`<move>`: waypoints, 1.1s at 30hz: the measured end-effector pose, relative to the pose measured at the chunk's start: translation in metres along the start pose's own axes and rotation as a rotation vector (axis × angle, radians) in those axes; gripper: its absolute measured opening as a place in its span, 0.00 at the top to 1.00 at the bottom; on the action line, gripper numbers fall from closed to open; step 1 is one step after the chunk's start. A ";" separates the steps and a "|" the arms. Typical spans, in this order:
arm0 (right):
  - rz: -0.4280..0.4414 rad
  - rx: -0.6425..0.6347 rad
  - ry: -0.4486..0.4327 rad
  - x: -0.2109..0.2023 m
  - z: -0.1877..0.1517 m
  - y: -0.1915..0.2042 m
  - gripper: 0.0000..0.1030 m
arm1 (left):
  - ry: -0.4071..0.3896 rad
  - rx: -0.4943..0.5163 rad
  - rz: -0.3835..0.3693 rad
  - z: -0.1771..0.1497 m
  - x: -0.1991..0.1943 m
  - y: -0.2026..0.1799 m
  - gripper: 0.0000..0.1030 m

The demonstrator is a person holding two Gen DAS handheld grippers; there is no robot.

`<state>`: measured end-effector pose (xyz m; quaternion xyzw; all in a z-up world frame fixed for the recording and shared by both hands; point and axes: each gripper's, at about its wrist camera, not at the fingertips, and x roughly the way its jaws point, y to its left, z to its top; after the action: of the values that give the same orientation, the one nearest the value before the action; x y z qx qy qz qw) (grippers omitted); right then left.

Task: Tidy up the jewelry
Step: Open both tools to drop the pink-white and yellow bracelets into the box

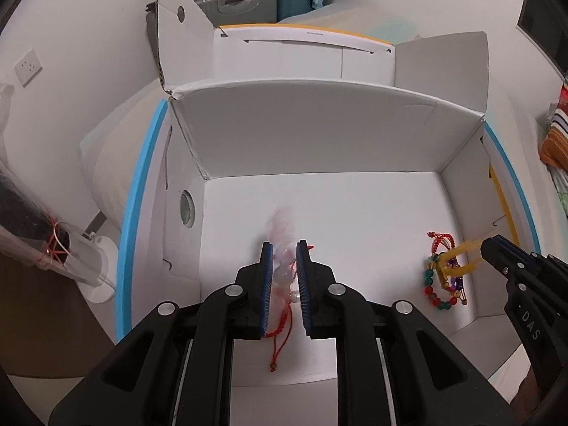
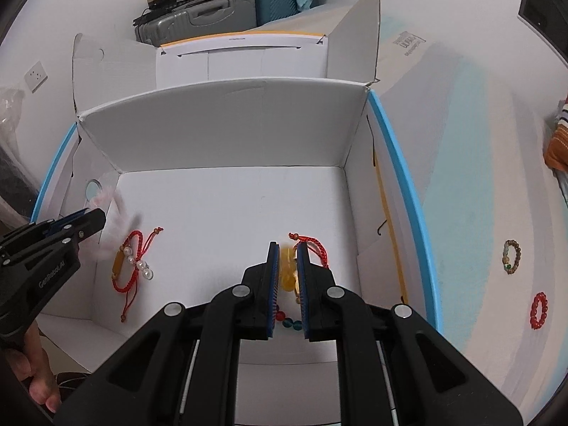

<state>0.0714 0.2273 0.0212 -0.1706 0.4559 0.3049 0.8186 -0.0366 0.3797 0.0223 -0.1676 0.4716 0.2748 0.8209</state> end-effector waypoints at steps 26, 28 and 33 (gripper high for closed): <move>0.030 0.110 -0.094 -0.036 0.000 -0.032 0.11 | -0.138 0.031 0.000 0.003 -0.036 -0.016 0.06; 0.029 0.122 -0.101 -0.041 -0.001 -0.037 0.10 | -0.144 0.041 -0.015 0.004 -0.039 -0.023 0.06; 0.011 0.156 -0.128 -0.057 -0.005 -0.056 0.10 | -0.154 0.064 -0.040 0.006 -0.047 -0.043 0.06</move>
<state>0.0819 0.1629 0.0673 -0.0839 0.4259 0.2835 0.8551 -0.0251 0.3355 0.0666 -0.1289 0.4122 0.2551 0.8651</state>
